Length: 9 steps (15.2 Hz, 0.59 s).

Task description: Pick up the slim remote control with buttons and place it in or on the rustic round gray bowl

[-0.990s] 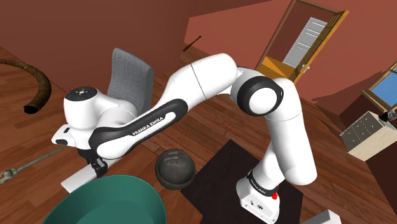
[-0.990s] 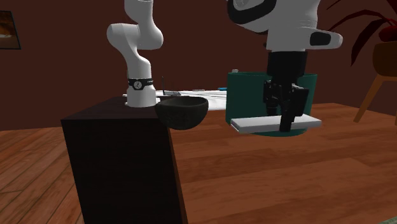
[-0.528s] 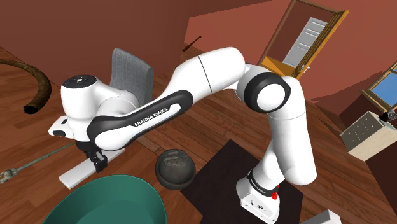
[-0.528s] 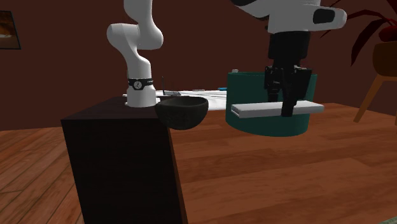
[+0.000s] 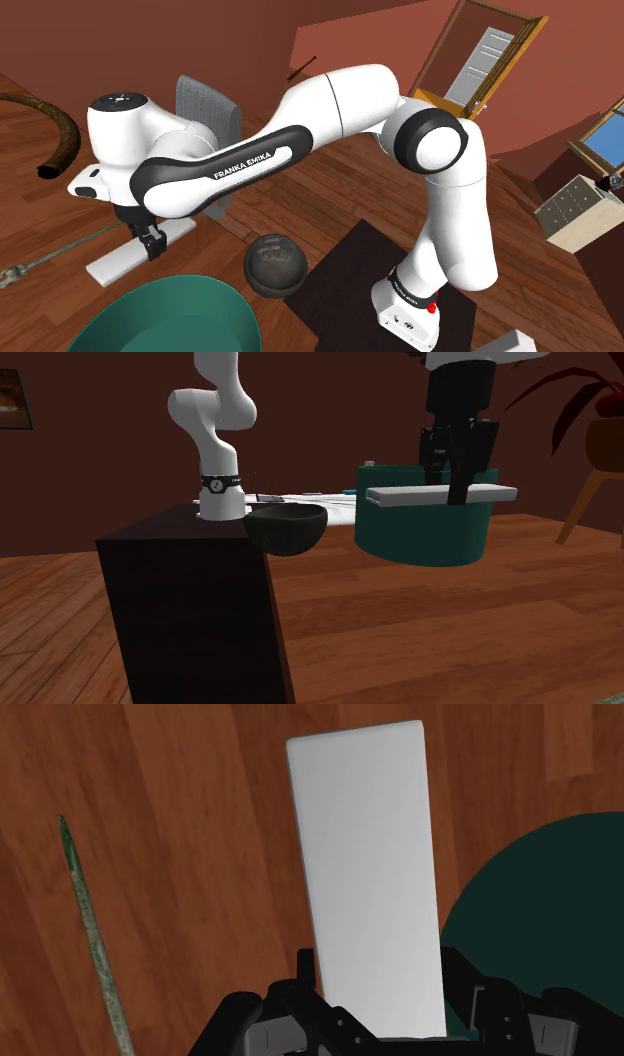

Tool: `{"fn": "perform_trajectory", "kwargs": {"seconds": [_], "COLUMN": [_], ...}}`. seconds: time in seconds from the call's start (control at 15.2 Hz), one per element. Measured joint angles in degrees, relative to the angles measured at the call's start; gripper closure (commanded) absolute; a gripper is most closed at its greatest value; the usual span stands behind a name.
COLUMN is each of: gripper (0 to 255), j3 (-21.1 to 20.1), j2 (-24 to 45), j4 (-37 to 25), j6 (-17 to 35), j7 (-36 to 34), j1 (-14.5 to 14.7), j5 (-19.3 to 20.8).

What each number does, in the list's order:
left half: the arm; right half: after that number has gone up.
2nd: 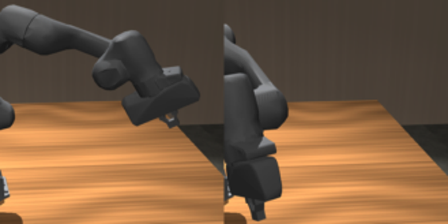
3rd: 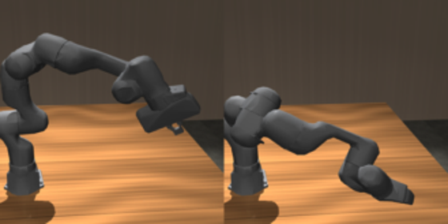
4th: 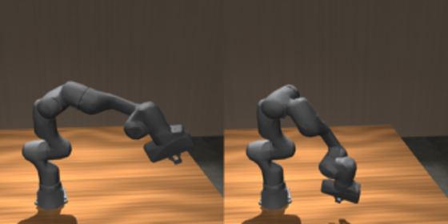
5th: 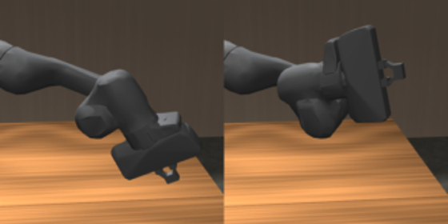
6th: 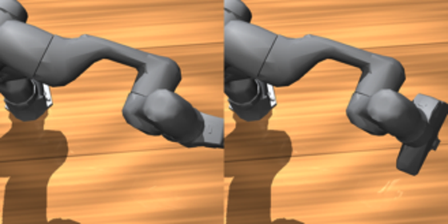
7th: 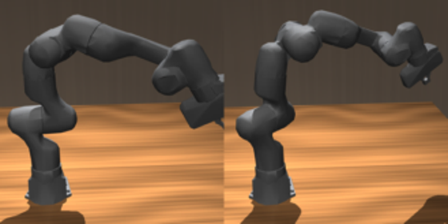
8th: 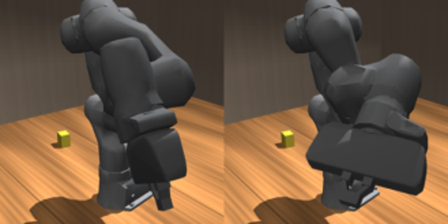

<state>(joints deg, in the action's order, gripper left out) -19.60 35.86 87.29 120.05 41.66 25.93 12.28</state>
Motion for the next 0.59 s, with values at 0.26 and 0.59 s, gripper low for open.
{"fn": "perform_trajectory", "kwargs": {"seconds": [0.26, 0.59], "gripper": [255, 255], "j3": [-0.42, -1.73], "j2": [-2.3, -12.79], "j4": [1.16, 17.05], "j6": [-1.09, 4.63], "j7": [0.36, 1.92], "j1": [-0.61, -4.44], "j5": [-0.64, -3.23]}}
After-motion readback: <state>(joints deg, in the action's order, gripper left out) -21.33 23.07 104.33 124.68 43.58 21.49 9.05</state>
